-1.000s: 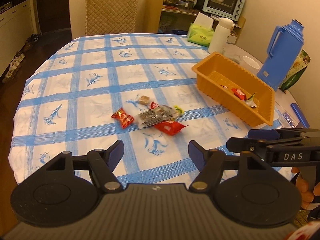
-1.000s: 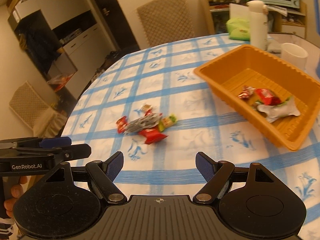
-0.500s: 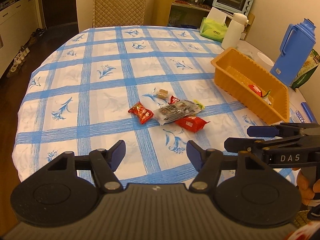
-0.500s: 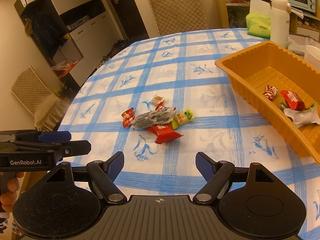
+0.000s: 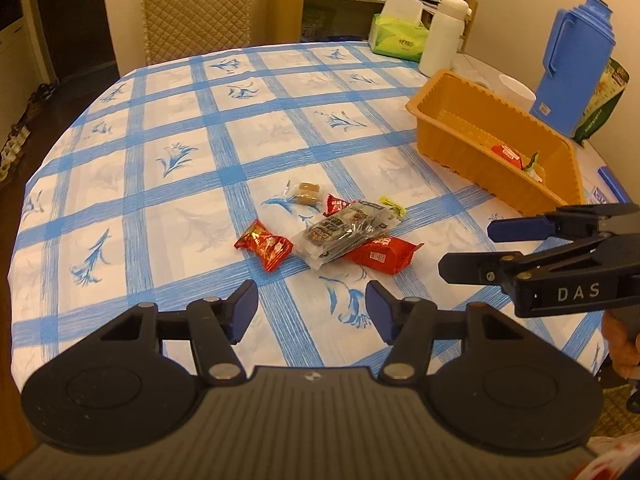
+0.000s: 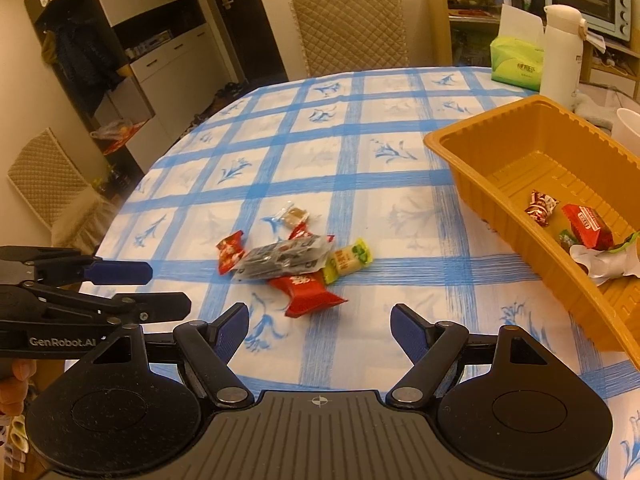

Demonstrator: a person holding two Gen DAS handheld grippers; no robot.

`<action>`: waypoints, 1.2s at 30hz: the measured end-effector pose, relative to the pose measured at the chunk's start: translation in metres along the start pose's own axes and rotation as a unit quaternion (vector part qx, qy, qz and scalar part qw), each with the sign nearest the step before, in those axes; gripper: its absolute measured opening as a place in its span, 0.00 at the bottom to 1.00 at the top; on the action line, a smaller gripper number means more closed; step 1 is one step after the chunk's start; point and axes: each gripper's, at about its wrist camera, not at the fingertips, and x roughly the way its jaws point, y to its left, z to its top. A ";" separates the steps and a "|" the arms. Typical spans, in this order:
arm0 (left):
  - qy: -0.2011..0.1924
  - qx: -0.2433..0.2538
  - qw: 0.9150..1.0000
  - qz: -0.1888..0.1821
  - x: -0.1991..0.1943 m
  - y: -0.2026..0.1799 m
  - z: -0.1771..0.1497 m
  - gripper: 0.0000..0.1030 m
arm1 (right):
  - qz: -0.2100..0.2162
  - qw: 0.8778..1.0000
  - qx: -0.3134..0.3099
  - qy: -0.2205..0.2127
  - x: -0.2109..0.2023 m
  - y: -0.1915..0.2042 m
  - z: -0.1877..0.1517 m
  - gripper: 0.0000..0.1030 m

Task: Organize snacks
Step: 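Move both open grippers back toward the snack pile on the tablecloth, then grasp the red square packet with the right gripper while the left gripper approaches the clear nut bar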

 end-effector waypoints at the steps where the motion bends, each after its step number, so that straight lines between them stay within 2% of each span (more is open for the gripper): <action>1: 0.002 0.008 1.000 0.000 0.004 -0.001 0.002 0.54 | -0.002 1.000 0.002 0.001 0.001 -0.001 0.000 0.76; 7: 0.011 0.069 0.998 0.000 0.031 -0.008 0.011 0.54 | -0.012 1.000 0.014 0.004 0.007 -0.010 0.003 0.76; 17: 0.022 0.162 0.986 -0.024 0.066 -0.016 0.026 0.52 | -0.027 0.999 0.040 0.008 0.009 -0.026 0.004 0.76; 20: 0.031 0.179 0.983 -0.031 0.074 -0.018 0.026 0.38 | -0.030 0.998 0.046 0.008 0.009 -0.029 0.004 0.76; 21: 0.032 0.179 0.983 -0.034 0.075 -0.018 0.027 0.33 | -0.030 0.998 0.047 0.007 0.009 -0.030 0.005 0.76; 24: 0.029 0.172 0.984 -0.039 0.074 -0.015 0.027 0.29 | -0.028 0.998 0.048 0.006 0.010 -0.030 0.006 0.76; 25: 0.029 0.170 0.984 -0.042 0.073 -0.014 0.027 0.23 | -0.026 0.999 0.047 0.006 0.010 -0.030 0.006 0.76; 29: 0.035 0.135 0.989 -0.056 0.066 -0.005 0.026 0.19 | -0.017 0.999 0.033 0.006 0.016 -0.024 0.010 0.75; 33: 0.042 0.092 0.993 -0.060 0.059 0.005 0.022 0.19 | -0.003 1.000 0.012 0.010 0.026 -0.017 0.014 0.66; 36: 0.046 0.067 0.995 -0.061 0.053 0.011 0.016 0.14 | 0.008 1.000 -0.010 0.014 0.034 -0.009 0.016 0.60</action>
